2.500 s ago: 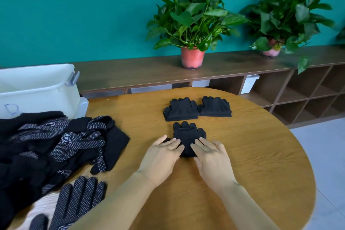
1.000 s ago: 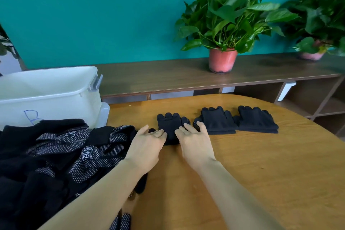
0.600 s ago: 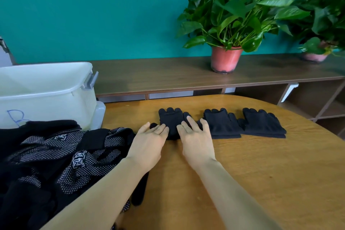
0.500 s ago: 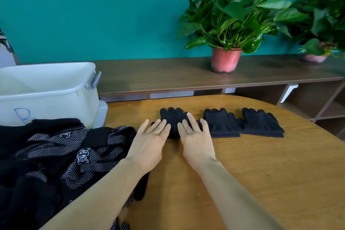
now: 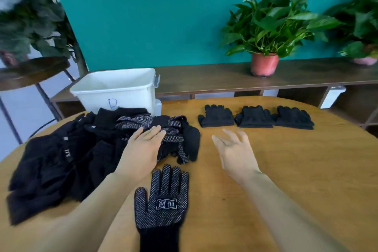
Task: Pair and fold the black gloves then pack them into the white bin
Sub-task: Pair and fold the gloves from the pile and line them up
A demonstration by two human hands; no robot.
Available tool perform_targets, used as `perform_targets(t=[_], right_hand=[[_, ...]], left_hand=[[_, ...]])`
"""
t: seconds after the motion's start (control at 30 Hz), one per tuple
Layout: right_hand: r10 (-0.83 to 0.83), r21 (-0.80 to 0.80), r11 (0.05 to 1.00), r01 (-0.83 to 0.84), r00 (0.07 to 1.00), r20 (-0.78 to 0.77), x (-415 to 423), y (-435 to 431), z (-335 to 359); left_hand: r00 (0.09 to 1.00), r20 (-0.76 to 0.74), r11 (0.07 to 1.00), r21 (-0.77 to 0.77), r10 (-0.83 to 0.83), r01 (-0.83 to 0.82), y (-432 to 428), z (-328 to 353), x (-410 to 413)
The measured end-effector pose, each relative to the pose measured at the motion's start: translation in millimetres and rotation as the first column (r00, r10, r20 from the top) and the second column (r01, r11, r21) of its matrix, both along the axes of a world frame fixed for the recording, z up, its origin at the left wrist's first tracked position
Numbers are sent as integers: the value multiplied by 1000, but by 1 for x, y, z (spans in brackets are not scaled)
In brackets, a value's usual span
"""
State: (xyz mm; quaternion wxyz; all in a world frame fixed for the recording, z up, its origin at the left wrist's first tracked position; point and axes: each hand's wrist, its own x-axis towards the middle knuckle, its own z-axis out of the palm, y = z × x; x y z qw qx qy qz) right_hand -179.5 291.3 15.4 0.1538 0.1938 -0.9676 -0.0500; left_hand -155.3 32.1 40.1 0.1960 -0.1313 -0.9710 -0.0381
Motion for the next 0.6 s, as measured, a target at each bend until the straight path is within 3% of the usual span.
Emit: perform_targets(t=[0.23,0.4,0.6], right_hand=[[86,-54,994,-96,983,-164,52,-28,-17],[111,-50,992,-117,986,-124,69,-49,-18],[24,-29,999,-25,999,-27,50,-52,-16]], left_hand=[[999,-26,1000,-20,23,-23,-34,-20,59],[997,-82,1000,-31,-7,5,-38,-32,76],[974,-190,993,-41,-121,115,-23,-46,58]])
